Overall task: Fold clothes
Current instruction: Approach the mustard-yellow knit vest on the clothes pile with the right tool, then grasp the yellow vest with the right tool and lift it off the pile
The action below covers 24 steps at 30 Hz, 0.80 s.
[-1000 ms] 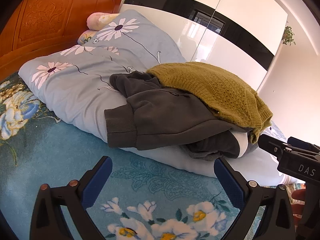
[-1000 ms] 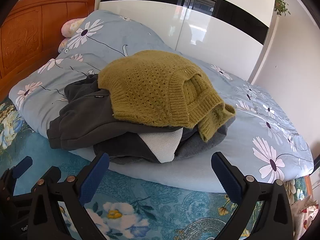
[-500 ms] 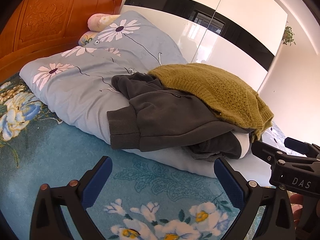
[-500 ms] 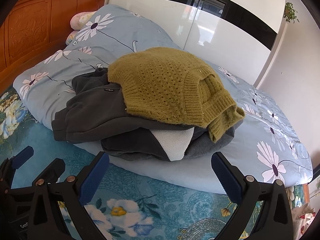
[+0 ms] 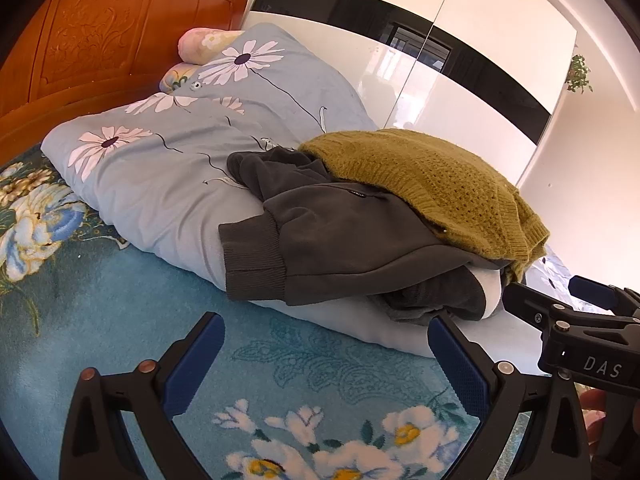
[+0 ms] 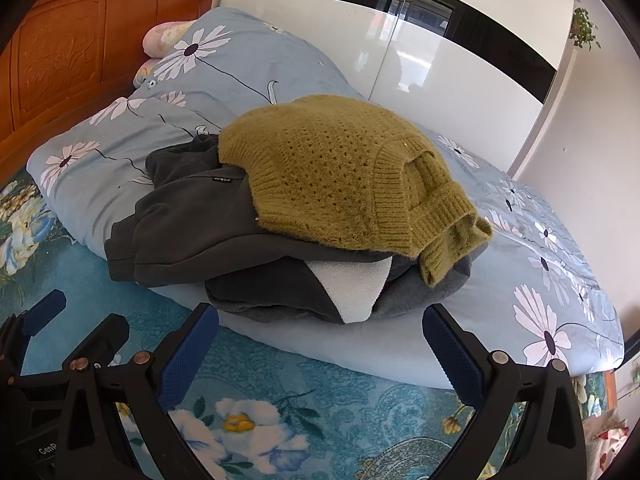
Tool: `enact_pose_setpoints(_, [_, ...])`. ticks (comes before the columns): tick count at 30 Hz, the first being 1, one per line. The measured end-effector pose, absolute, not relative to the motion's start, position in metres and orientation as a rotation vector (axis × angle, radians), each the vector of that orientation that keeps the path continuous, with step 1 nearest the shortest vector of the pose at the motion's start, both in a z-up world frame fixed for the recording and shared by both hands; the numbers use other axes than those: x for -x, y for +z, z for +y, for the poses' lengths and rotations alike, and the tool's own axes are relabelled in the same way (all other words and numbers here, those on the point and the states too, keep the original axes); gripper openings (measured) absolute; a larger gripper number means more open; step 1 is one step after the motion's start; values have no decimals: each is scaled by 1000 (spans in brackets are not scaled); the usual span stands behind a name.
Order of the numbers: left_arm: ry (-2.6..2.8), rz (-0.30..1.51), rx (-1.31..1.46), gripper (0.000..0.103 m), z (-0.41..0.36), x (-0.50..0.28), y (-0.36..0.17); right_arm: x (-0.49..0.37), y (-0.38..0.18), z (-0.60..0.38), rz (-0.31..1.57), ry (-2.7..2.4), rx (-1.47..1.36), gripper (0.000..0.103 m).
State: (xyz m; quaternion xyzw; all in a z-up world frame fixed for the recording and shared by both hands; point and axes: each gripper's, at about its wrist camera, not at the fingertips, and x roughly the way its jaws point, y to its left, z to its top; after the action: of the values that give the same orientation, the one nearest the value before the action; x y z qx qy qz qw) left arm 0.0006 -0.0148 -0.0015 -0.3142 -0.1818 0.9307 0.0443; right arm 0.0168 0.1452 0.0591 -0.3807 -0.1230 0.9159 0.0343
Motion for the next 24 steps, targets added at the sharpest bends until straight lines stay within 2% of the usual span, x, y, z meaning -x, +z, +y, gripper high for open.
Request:
enact_pose_setpoints(14, [2865, -571, 987, 103, -23, 0, -5, -9, 65, 144, -443, 2816, 1157, 102])
enact_pose_setpoints(21, [2877, -605, 1006, 103, -34, 1, -8, 37, 62, 161, -533, 2728, 1195, 102])
enact_pose_setpoints(22, [2880, -607, 1008, 103, -35, 1, -9, 45, 61, 169, -483, 2720, 1210, 102])
enact_pose_setpoints(24, [2884, -610, 1012, 103, -37, 2, -9, 53, 62, 193, -235, 2738, 1245, 102])
